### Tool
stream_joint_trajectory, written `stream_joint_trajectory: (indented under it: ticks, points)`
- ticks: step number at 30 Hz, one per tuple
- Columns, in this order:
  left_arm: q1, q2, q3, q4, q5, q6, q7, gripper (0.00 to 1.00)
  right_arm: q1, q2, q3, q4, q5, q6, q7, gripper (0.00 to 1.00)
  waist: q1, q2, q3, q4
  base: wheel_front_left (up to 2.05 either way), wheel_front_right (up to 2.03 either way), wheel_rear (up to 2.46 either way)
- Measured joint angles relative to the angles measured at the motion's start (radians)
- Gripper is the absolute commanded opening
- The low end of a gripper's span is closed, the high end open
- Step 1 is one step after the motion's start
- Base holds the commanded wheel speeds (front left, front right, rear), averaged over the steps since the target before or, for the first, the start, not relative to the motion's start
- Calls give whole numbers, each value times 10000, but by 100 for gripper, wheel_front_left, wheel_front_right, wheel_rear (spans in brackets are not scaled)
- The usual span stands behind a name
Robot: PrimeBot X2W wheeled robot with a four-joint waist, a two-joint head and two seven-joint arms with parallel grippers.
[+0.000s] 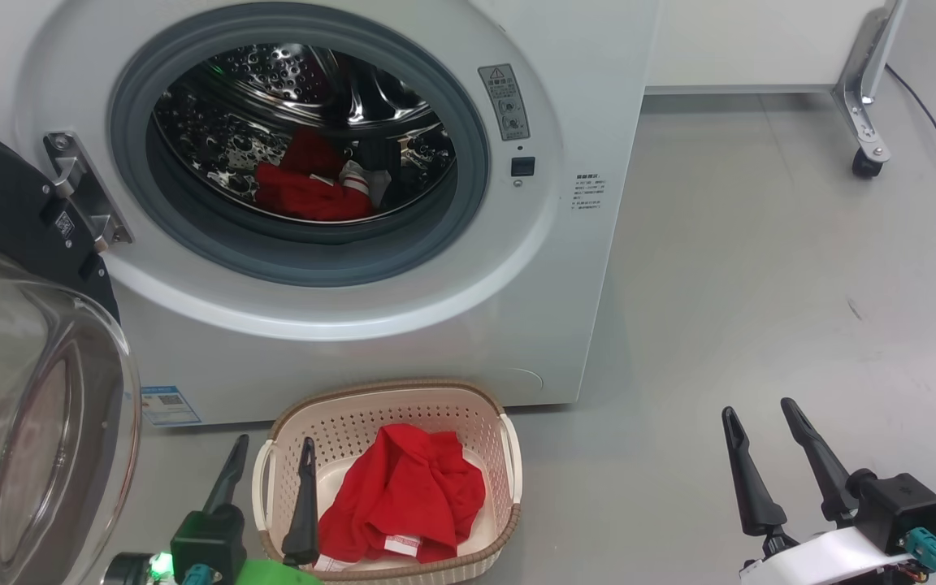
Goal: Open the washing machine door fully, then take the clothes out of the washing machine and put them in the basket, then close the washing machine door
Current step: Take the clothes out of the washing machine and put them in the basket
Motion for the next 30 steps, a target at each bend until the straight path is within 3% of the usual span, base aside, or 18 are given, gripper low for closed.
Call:
stream_joint_trajectory:
  ticks: [12, 30]
  points:
    - [-730, 25, -1066, 978, -525, 0, 326, 100, 61, -242, 77, -314, -42, 104, 6, 100, 0, 0, 653, 17, 0, 0, 0]
    - [-5384, -48, -1498, 3356, -1083, 0, 2057, 100, -797, -821, 186, -991, 192, 504, 82, 100, 0, 0, 2862, -401, 0, 0, 0]
